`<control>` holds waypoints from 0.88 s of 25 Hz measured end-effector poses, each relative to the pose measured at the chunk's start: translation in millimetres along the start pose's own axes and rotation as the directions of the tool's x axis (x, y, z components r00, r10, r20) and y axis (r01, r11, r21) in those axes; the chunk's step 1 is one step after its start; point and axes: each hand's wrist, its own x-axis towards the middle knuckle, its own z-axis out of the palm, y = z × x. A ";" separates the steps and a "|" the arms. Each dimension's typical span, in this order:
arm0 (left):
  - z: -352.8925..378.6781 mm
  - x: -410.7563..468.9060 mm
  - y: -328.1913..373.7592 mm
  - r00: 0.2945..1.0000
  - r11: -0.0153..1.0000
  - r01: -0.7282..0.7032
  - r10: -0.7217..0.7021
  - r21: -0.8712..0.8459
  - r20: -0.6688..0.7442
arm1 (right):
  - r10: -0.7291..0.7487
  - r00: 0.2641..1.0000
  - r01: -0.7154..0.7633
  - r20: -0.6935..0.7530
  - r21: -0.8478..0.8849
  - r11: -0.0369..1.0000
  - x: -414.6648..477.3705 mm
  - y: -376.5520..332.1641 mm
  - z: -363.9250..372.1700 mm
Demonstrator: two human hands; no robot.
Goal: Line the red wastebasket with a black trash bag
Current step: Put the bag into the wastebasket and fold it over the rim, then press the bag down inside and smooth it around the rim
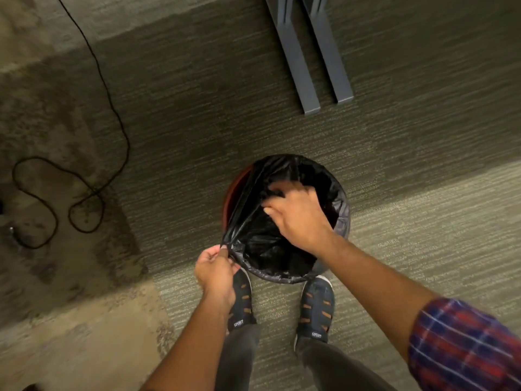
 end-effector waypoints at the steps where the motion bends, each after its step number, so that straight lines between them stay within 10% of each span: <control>1: 1.0 4.2 4.8 1.000 1.000 -0.013 0.013 0.005 0.016 | -0.081 0.996 0.083 0.033 -0.048 0.995 24.2 -4.3 -1.5; 10: 9.4 36.5 31.6 0.992 0.992 -0.121 0.122 -0.033 0.028 | -0.029 0.879 0.225 0.476 -0.360 0.905 120.1 -4.8 5.4; 16: 31.4 40.2 47.5 0.987 0.987 -0.135 0.142 -0.085 0.079 | -0.071 0.888 -0.082 0.454 0.309 0.948 132.9 31.0 -8.3; 22: 35.3 46.1 61.8 0.930 0.997 -0.054 0.028 0.060 0.367 | 0.031 0.908 -0.157 0.419 0.269 0.950 137.6 50.6 -17.5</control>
